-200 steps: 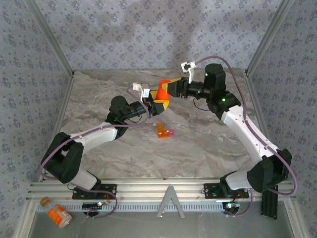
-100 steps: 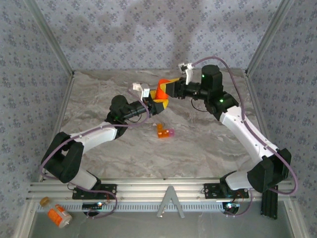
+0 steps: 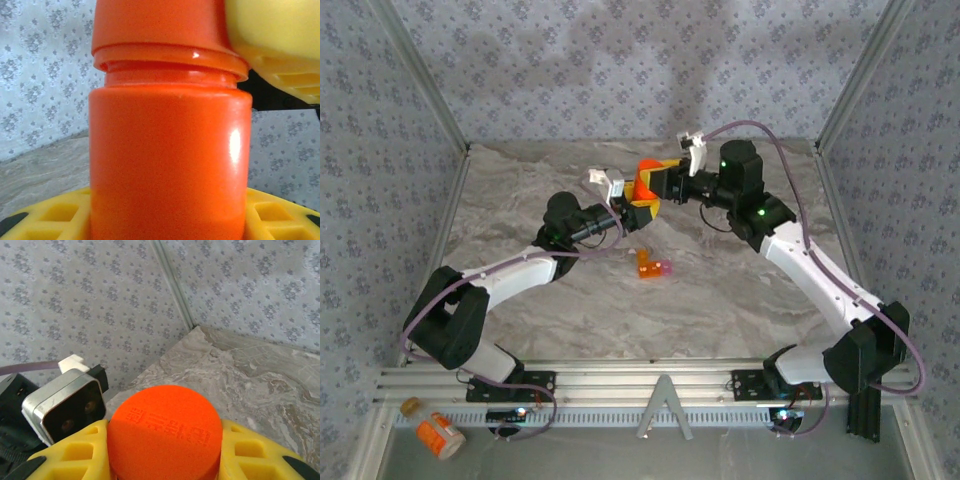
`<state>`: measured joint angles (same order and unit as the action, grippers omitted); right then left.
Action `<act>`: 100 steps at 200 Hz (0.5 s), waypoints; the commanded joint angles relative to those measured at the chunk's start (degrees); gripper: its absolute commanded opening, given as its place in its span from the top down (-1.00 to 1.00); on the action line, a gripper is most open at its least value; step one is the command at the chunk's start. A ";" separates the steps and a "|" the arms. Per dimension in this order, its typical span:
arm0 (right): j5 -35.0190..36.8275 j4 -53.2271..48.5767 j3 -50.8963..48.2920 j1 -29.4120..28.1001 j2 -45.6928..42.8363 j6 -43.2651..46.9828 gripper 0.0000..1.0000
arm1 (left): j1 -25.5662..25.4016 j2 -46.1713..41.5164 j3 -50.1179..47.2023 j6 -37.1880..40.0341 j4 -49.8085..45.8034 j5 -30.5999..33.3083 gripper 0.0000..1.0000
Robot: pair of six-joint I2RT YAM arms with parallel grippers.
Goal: Sort the pills into containers
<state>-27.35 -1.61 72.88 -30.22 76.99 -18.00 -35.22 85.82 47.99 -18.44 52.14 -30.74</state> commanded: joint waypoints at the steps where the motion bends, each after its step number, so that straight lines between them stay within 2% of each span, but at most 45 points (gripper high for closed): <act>1: 2.61 -4.57 -1.60 -4.37 1.37 -3.59 0.75 | -2.34 -3.18 3.24 7.34 0.00 6.97 1.00; 21: 6.98 -4.48 -1.44 -6.38 2.59 -6.36 0.74 | -5.73 -3.48 3.27 14.99 -2.99 12.59 1.00; 47: 12.97 -4.15 -1.25 -9.19 4.10 -9.67 0.74 | -9.27 -2.75 2.10 20.83 0.65 20.23 1.00; 71: 16.29 -1.51 -2.17 -11.55 4.88 -10.86 0.74 | -10.47 -1.52 1.96 21.23 4.27 24.74 1.00; 100: 16.81 -1.14 -2.05 -11.94 5.74 -10.79 0.75 | -10.66 -1.14 2.20 20.86 5.42 25.61 1.00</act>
<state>-7.44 1.10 72.77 -38.06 79.11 -25.74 -42.09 85.08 47.86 -3.38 46.54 -2.83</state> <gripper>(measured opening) 0.380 0.518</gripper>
